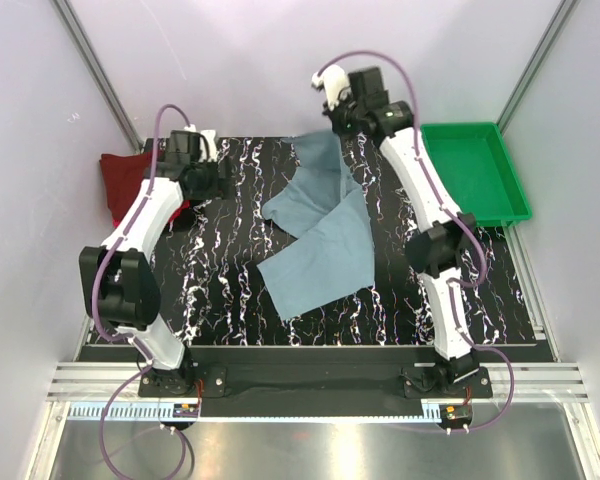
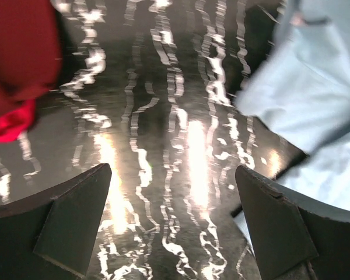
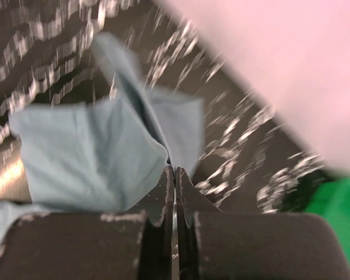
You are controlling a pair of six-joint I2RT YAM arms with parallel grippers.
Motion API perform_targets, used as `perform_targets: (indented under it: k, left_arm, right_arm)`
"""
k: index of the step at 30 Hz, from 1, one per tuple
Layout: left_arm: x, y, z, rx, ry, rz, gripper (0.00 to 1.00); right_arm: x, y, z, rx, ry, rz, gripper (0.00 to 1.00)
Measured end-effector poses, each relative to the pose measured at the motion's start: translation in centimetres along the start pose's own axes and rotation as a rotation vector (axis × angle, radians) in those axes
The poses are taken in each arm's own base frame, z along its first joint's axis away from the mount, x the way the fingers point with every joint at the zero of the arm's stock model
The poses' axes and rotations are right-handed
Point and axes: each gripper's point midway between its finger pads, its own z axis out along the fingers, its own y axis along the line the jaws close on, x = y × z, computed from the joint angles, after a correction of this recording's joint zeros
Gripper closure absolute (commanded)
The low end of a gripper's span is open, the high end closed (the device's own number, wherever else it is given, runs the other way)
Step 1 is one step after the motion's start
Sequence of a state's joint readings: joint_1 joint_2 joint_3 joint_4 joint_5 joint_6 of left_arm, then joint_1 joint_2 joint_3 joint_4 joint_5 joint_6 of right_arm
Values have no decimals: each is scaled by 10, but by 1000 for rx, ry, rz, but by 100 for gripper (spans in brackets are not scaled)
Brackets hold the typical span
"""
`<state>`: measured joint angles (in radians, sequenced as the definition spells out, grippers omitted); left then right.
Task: Fold and stack the t-shirts
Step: Flatten the tshirt out
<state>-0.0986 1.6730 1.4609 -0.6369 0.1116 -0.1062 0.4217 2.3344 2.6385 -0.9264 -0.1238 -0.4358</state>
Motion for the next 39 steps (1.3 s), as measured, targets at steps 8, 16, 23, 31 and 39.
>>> perform_targets:
  k: [8,16,23,31,39]
  left_arm:
    - [32,-53,13,138,84,54,11]
    - [63,-72,36,186,181,61,10]
    - [43,-77,68,183,184,65,12]
    - [6,-120,95,295,120,48,14]
    - [-20,-174,144,476,30,7,19]
  right_arm:
    - [-99,-40,-111,192,-296,-49,100]
    - [-116,-84,-165,351,-384,1,100]
    - [-119,-89,-187,389,-404,30,100]
    - [-109,-86,-178,374,-371,59,100]
    - [-107,-82,-183,358,-366,105,100]
